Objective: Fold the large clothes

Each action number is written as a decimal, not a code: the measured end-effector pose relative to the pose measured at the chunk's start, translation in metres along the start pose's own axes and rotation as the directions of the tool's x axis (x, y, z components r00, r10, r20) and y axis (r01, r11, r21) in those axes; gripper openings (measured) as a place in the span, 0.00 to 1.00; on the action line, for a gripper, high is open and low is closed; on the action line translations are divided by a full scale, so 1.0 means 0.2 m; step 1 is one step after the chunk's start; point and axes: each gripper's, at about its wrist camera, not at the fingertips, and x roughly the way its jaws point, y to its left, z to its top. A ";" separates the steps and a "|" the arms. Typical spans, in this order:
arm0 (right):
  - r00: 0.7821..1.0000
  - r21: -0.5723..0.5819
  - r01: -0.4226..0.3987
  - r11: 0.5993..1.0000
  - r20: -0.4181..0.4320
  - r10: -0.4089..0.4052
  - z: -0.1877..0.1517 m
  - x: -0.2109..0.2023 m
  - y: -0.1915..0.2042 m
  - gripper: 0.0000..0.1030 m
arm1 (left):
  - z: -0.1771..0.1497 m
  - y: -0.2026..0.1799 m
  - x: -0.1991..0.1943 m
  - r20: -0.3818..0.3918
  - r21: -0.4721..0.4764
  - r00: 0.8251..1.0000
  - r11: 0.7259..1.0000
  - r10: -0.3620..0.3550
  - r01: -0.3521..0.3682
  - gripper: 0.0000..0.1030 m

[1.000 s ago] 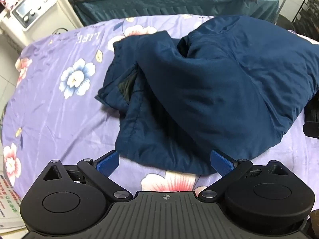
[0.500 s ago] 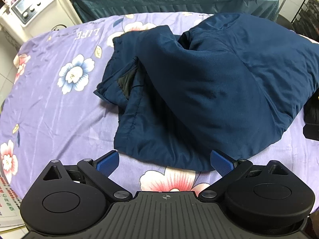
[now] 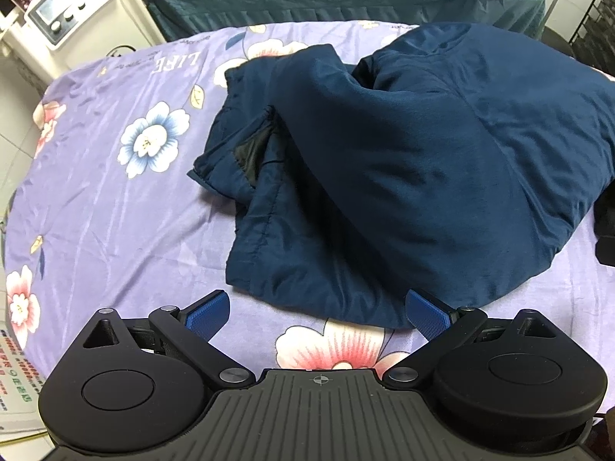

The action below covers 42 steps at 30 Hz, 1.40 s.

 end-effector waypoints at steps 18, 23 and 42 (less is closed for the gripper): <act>1.000 -0.085 -0.005 0.996 -0.011 0.004 0.01 0.03 -0.06 0.97 | 0.01 -0.04 -0.02 0.004 -0.029 0.999 0.998 0.047 -0.047 1.00; 0.999 -0.115 -0.043 0.992 -0.005 0.043 0.03 0.04 -0.06 0.97 | 0.02 -0.05 -0.03 0.016 -0.030 0.998 0.997 0.065 -0.065 1.00; 0.994 -0.107 -0.099 0.989 0.041 0.104 0.13 0.11 -0.05 0.97 | 0.04 -0.03 -0.02 0.033 -0.051 0.997 0.996 0.076 -0.074 1.00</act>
